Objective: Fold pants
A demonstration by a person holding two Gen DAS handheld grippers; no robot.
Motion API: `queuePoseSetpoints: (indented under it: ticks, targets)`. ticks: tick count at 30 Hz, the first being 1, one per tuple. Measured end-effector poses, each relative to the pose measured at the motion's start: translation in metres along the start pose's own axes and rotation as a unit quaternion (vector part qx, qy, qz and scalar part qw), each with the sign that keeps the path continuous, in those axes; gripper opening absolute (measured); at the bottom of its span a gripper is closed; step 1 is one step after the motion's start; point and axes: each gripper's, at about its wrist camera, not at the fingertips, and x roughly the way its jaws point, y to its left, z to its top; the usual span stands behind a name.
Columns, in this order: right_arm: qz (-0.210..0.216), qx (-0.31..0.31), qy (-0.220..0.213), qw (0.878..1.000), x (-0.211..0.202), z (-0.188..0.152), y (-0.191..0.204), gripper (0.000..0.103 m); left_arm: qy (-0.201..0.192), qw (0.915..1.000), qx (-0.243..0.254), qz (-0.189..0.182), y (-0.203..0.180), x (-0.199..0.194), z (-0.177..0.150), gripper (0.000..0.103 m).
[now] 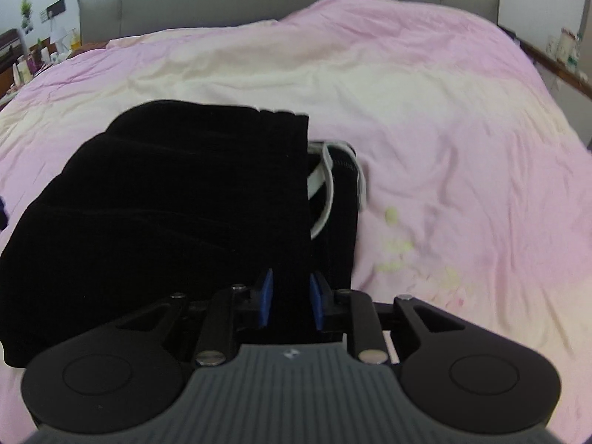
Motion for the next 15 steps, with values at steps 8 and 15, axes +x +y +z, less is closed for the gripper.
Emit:
queuePoseSetpoints:
  ticks: [8,15]
  targets:
    - [-0.013,0.023,-0.009,1.0,0.016,-0.008,-0.003,0.02,0.042,0.998,0.003,0.047,-0.029,0.023,-0.058,0.071]
    - [-0.002,0.031,0.0,1.0,0.011,-0.004,-0.007,0.02,0.077,0.9947,-0.036,0.057,-0.016,0.031,-0.056,0.014]
